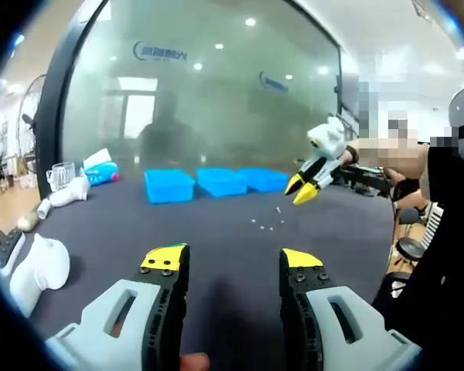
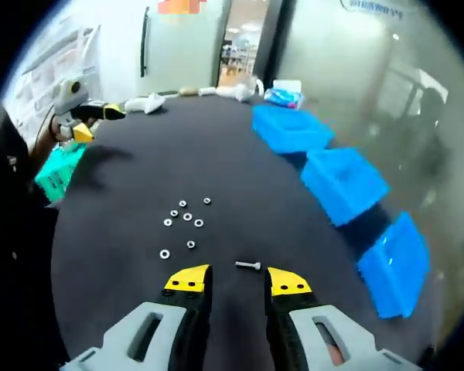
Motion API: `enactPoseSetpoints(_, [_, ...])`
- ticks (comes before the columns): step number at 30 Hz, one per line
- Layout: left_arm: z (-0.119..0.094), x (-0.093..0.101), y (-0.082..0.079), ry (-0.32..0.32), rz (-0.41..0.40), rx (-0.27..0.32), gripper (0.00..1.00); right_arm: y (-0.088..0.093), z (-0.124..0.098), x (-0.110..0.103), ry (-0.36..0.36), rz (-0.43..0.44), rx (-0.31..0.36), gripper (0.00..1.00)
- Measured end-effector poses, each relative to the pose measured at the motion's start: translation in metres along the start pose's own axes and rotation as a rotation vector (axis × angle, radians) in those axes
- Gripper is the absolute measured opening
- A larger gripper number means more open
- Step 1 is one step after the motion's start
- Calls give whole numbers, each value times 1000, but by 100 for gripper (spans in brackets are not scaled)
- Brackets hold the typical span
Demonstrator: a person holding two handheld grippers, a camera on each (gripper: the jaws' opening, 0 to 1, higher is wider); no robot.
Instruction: Sort the screws, nuts, and washers into the corresponding bins
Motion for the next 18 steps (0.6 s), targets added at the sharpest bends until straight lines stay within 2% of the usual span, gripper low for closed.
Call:
enactPoseSetpoints(7, [-1, -1, 1, -1, -4, 0, 45, 6, 18, 6, -20, 25, -71, 23])
enactPoseSetpoints(10, [-1, -2, 2, -2, -9, 2, 45, 8, 21, 8, -19, 71, -98, 22])
enactPoseSetpoints(18, [0, 0, 6, 2, -23, 1, 45, 13, 27, 12, -28, 99, -127, 22])
Point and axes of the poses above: the point that each gripper's makers call its tool centre point, and the gripper's own axes: z roughly forward along the fingers, x roughly to its right, y roughly out of its underside, the point moved 1 cm from there along -z, roughly backward along the fingers, and after that the axes turned 13 degrees about x, right-handed, at the moved point
